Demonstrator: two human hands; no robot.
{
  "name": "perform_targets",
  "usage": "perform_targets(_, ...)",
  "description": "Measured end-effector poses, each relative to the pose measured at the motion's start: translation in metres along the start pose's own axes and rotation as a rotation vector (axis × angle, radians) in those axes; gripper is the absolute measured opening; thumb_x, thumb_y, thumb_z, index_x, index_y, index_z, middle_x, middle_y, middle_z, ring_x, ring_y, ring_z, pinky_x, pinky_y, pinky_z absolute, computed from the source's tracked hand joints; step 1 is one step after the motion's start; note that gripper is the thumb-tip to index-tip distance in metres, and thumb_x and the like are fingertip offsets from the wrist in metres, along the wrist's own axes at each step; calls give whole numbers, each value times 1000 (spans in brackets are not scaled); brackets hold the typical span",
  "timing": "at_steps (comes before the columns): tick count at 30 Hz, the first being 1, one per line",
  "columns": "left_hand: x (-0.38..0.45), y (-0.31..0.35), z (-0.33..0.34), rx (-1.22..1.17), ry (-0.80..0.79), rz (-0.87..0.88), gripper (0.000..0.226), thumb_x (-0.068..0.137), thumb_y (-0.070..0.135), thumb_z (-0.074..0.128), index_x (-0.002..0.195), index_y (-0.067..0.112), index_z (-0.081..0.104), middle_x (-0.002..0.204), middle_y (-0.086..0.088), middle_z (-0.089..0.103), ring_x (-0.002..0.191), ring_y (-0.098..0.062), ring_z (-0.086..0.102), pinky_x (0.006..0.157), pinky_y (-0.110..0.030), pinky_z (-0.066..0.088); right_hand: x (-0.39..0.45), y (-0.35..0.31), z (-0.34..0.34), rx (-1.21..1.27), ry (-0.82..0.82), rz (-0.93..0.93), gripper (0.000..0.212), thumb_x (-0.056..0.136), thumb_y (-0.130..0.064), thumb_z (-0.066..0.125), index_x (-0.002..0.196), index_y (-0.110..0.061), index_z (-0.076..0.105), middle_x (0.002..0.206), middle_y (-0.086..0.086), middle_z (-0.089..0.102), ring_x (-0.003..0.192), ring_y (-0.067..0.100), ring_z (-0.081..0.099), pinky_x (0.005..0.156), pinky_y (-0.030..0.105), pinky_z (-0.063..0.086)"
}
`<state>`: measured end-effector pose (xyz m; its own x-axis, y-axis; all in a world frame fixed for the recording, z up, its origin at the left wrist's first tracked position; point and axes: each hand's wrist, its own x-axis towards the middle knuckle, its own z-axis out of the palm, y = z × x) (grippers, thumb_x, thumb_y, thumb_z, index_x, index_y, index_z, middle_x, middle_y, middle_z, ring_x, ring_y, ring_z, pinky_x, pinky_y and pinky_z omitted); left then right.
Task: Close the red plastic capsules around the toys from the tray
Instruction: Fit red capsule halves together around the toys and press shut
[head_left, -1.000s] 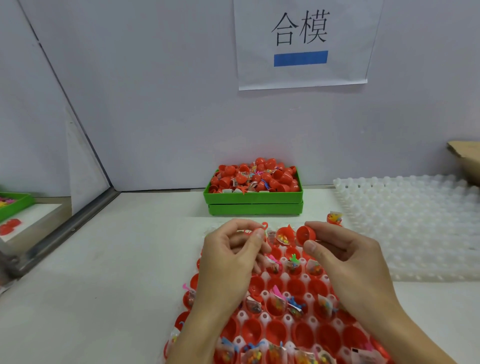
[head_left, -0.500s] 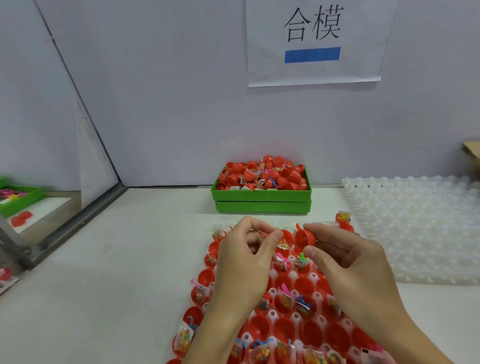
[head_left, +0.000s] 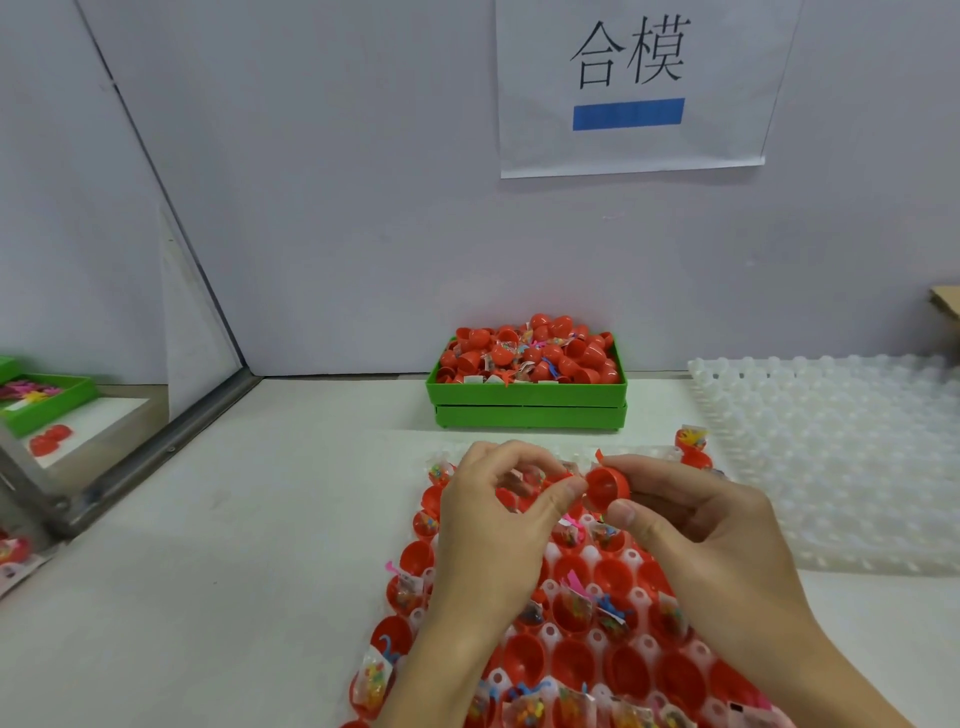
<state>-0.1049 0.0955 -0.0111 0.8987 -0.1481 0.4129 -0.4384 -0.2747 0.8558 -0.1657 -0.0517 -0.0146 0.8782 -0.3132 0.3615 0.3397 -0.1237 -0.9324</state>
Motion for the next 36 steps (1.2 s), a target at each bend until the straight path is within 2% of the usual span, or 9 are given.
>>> perform_targets(3,0,2,0,-130,-65,-64,16,77,36,79,82,30,65,87,10,69,88,-9,67,80,-39,58,0,-1,0,26,-1,17,34,79,10,71,95,-19,77,88,-4,78,85,10,75,71,14,55)
perform_targets(6,0,5,0,-214,-97,-67,22,73,45,77,85,31,64,90,5,72,91,-15,70,85,-43,58,1,-2,-1,54,1,31,32,80,8,71,93,-20,77,87,-4,78,84,11,75,70,13,55)
perform_targets(9,0,4,-2,-272,-142,-108,42,65,48,82,99,36,60,101,10,72,97,-12,70,84,-34,58,2,-4,-2,85,23,51,27,81,2,71,93,-21,77,88,-4,78,83,12,75,68,13,55)
perform_targets(12,0,2,0,-334,-188,-125,56,63,25,89,110,29,57,104,19,70,96,-1,69,76,-13,54,4,-3,-5,157,70,95,22,80,-3,71,96,-17,76,89,-1,78,84,15,75,67,14,55)
perform_targets(16,0,1,3,-312,-143,-97,43,71,14,86,107,25,64,100,18,71,98,-1,68,80,-10,51,6,-2,-7,182,80,117,29,72,-20,70,100,-16,76,92,1,78,87,17,75,72,17,56)
perform_targets(19,-1,1,3,-292,-128,-69,35,75,15,84,105,24,68,97,15,72,97,-3,69,80,-10,52,5,-2,-6,172,60,113,28,72,-20,71,99,-17,76,92,1,78,87,17,76,71,16,56)
perform_targets(24,-1,2,1,-262,-123,-4,25,79,14,81,94,31,68,89,7,73,89,-10,71,75,-15,54,5,-2,-6,119,37,93,29,71,-22,72,100,-17,77,93,-2,78,88,14,75,71,15,56)
perform_targets(29,-2,6,1,-184,-134,45,23,83,18,77,95,37,72,93,17,72,91,-2,68,76,-9,51,2,-6,-4,82,28,66,27,69,-24,72,96,-23,77,91,-6,78,86,9,74,70,13,55)
perform_targets(36,-4,9,3,-163,-137,74,20,82,14,77,94,30,76,91,16,71,88,-4,66,66,-10,51,1,-4,-3,57,17,56,23,77,-9,74,96,-22,76,87,-5,78,82,11,75,68,15,56)
